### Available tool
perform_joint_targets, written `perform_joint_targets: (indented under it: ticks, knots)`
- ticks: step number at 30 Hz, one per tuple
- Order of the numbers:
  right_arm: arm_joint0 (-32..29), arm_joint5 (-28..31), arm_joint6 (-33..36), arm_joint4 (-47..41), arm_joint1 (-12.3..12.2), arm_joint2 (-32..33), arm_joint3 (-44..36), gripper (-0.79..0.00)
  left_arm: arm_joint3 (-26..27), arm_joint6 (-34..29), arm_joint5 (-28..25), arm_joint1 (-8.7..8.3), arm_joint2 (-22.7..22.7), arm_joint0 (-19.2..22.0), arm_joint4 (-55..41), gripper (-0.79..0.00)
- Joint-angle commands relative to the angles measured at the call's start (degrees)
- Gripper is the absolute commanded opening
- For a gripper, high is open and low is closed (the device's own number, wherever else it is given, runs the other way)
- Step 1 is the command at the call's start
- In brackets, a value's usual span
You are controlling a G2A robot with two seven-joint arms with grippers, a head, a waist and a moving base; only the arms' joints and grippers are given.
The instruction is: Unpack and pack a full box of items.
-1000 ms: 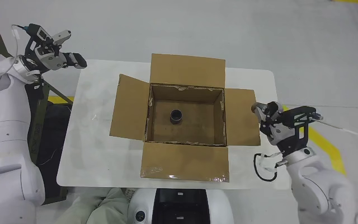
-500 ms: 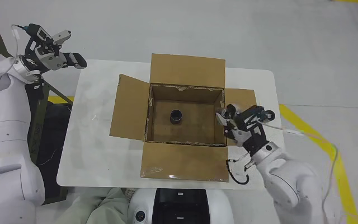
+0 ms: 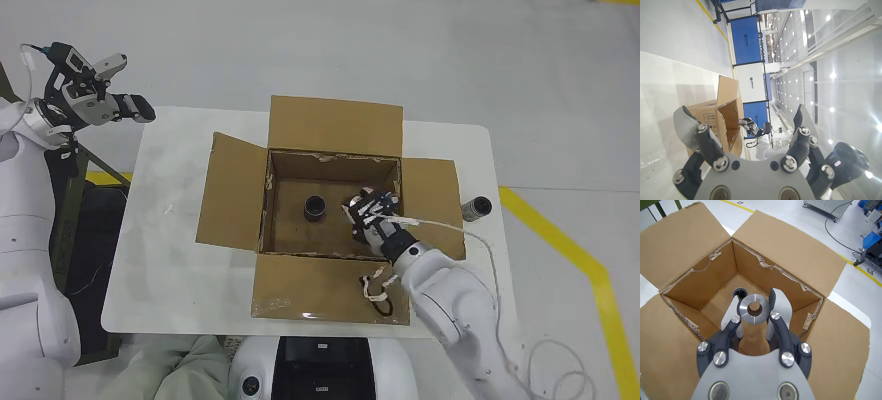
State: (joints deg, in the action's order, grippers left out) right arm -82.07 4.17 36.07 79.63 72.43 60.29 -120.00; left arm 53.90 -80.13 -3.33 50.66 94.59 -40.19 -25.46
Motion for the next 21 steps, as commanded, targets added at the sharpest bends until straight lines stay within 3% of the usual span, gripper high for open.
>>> perform_joint_targets:
  ticks: [1, 21]
  knots:
    - [1.69, -0.81, 0.83, -0.30, 0.34, -1.13, 2.04, -0.785, 0.00, 0.00, 0.00, 0.00, 0.00, 0.00, 0.00, 0.000]
    - [18.30, -5.10, 7.70, -7.25, 4.27, -8.87, 23.18, -0.785, 0.00, 0.00, 0.00, 0.00, 0.00, 0.00, 0.00, 0.000]
